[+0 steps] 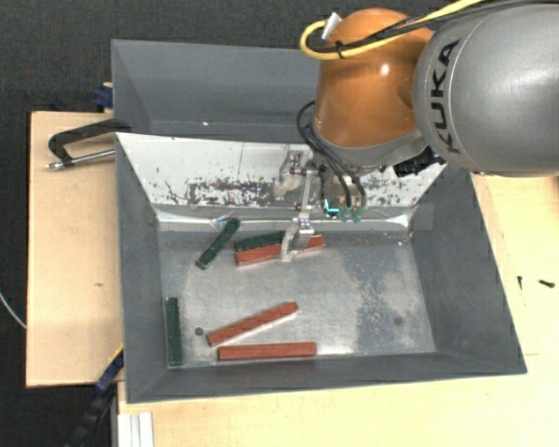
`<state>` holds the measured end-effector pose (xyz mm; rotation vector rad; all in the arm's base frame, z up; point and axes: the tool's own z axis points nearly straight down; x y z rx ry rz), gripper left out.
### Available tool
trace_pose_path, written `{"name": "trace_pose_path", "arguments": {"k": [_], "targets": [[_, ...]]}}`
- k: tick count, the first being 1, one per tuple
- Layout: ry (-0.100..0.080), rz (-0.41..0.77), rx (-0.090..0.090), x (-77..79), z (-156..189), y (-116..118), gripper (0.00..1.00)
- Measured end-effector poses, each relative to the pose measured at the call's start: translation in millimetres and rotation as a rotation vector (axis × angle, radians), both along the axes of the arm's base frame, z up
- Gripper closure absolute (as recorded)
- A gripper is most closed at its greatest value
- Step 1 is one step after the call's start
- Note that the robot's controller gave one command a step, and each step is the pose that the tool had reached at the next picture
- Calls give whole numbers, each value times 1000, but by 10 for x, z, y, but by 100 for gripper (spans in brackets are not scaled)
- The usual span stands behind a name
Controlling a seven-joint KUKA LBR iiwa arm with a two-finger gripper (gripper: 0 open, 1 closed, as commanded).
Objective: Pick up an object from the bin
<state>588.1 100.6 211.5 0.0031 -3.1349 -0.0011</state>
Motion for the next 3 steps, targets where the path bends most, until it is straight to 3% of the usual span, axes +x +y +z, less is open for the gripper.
{"name": "trace_pose_path", "arguments": {"k": [1, 2, 3], "targets": [[-9, -2, 1, 16, 48, -4, 0], [-15, 1, 2, 32, -422, -58, 0], [-11, 65, 1, -185, -1127, 51, 0]]}}
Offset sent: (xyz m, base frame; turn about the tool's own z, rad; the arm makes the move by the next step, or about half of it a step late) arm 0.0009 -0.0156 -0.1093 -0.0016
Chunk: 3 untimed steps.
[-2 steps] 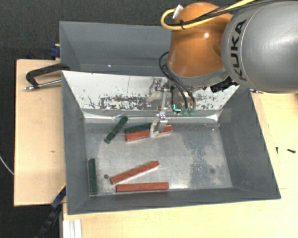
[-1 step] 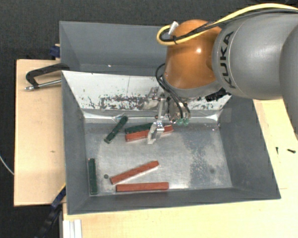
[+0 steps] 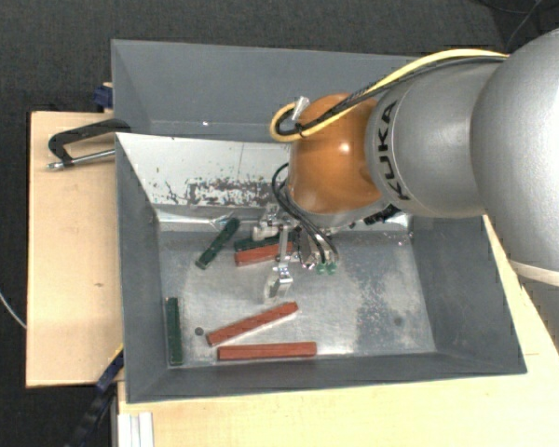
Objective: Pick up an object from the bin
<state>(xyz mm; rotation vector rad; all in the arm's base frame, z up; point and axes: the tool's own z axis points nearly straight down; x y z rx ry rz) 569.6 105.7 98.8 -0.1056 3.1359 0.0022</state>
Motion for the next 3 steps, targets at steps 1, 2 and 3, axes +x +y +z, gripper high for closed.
{"name": "trace_pose_path", "arguments": {"k": [1, 2, 3], "targets": [[-41, 238, 4, 242, -139, -19, 100], [-41, 237, 4, 242, -139, -20, 100], [-4, 308, 0, -52, 1191, 0, 100]]}}
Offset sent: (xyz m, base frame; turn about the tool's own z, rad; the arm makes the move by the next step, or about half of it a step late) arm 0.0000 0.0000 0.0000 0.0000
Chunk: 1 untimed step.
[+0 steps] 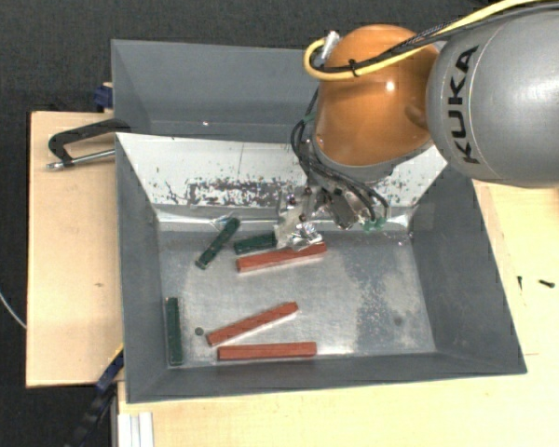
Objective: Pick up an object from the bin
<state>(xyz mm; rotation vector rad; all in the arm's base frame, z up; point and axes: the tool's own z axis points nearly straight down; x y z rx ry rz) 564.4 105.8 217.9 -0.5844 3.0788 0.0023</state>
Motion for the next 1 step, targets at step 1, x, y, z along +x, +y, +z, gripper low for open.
{"name": "trace_pose_path", "arguments": {"k": [1], "targets": [[2, -1, 0, -4, -7, -3, 0]]}}
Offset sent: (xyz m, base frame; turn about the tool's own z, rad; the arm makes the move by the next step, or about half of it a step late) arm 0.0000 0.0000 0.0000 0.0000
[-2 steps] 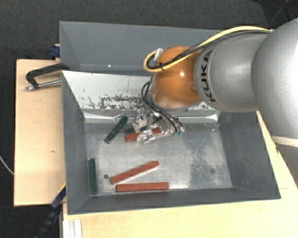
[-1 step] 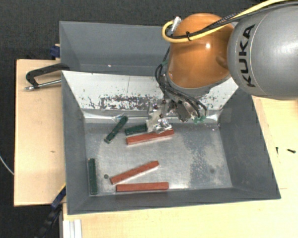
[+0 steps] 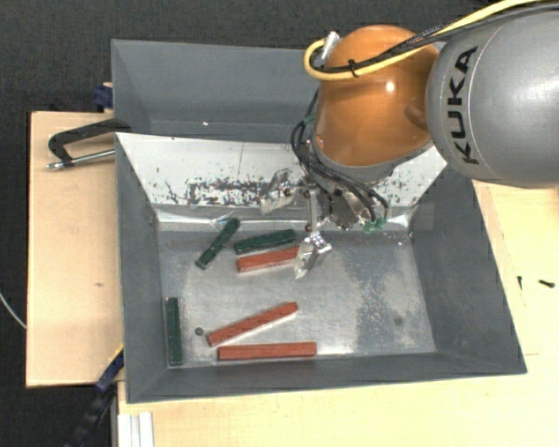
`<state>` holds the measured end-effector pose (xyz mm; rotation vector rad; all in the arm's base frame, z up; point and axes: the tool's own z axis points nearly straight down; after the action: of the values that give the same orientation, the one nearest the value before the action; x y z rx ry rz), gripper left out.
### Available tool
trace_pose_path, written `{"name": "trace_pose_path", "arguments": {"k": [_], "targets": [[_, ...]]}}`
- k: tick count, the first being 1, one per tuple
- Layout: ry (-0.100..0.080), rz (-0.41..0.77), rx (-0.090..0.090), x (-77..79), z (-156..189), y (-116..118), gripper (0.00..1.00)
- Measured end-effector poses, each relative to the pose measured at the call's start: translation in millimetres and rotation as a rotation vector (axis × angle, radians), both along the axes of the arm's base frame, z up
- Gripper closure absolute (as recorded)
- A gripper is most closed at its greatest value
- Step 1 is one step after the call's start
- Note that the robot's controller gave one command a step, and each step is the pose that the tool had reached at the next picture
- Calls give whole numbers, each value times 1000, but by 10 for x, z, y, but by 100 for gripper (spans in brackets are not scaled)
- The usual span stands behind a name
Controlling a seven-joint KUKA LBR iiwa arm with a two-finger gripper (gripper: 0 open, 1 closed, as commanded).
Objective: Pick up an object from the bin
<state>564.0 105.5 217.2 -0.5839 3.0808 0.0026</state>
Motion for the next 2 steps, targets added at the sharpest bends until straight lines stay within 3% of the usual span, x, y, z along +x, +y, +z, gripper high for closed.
{"name": "trace_pose_path", "arguments": {"k": [1, 2], "targets": [[0, 0, 0, 0, 0, 0, 0], [-7, 41, 0, 63, -330, 22, 0]]}}
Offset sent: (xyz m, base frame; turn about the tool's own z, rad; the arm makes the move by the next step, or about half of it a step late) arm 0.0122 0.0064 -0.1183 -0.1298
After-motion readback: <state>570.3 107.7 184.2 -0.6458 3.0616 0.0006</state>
